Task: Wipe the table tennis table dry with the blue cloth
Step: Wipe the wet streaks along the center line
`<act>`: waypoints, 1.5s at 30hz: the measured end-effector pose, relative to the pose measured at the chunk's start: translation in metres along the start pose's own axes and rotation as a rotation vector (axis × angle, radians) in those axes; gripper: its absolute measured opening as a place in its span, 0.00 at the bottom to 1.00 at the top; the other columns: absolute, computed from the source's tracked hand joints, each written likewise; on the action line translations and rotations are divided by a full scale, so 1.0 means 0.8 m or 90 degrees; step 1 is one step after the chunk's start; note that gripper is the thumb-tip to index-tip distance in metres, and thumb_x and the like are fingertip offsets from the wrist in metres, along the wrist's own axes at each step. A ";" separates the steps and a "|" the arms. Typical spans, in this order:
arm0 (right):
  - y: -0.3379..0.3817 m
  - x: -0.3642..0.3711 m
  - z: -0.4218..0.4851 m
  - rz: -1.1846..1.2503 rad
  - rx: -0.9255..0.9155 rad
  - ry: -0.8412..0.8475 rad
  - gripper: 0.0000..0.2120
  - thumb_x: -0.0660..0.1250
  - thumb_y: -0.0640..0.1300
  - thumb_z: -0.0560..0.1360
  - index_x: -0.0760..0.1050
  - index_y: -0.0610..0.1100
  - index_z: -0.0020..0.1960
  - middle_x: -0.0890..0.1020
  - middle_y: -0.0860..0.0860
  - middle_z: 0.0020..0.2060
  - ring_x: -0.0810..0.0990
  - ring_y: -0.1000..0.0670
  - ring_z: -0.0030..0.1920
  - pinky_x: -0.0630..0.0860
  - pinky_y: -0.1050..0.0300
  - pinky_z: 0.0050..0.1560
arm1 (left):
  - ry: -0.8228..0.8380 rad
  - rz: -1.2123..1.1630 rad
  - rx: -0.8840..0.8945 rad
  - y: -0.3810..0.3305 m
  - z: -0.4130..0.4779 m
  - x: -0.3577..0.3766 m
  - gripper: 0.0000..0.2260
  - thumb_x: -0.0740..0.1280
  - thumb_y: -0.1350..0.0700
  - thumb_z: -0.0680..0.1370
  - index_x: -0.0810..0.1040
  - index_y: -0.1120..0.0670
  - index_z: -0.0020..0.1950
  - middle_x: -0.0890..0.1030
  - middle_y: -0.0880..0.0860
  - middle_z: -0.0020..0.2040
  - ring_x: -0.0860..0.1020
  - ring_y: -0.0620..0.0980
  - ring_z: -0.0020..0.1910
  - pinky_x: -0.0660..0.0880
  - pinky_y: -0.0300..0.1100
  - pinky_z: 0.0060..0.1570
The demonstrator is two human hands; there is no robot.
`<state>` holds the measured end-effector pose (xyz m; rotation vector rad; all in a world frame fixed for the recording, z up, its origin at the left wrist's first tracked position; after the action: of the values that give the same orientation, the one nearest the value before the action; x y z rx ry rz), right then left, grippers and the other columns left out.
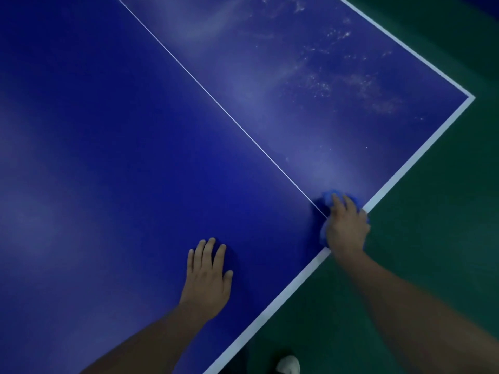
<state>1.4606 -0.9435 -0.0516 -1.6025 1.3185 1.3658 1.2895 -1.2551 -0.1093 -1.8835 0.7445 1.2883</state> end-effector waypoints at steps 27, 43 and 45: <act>0.084 0.133 -0.169 -0.159 -0.506 0.307 0.23 0.57 0.57 0.74 0.74 0.62 0.68 0.74 0.55 0.72 0.68 0.41 0.71 0.69 0.30 0.64 | 0.027 -0.042 -0.142 -0.075 0.000 0.009 0.26 0.77 0.56 0.71 0.77 0.57 0.68 0.72 0.60 0.72 0.72 0.62 0.70 0.69 0.59 0.67; 0.019 -0.005 0.126 -0.138 -0.571 0.139 0.30 0.76 0.39 0.69 0.76 0.52 0.69 0.74 0.50 0.72 0.73 0.35 0.68 0.72 0.27 0.58 | -0.031 -0.181 -0.421 -0.236 0.050 -0.013 0.27 0.59 0.47 0.84 0.55 0.52 0.81 0.48 0.54 0.81 0.46 0.53 0.80 0.51 0.49 0.79; 0.028 0.042 0.044 -0.183 -0.690 0.215 0.31 0.81 0.46 0.60 0.81 0.55 0.63 0.79 0.52 0.66 0.79 0.39 0.62 0.79 0.33 0.50 | -0.034 -0.177 -0.461 -0.243 0.038 -0.017 0.27 0.60 0.47 0.83 0.56 0.51 0.81 0.48 0.54 0.81 0.47 0.53 0.80 0.53 0.48 0.78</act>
<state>1.4270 -0.9268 -0.0902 -2.6833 0.3927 1.7865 1.4217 -1.1187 -0.0567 -2.3846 -0.0515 1.5345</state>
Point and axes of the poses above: each hand's wrist, its own z-axis towards the middle knuckle, its own x-axis out of the palm, y = z × x, the point moved 10 cm from there along z, towards the middle knuckle
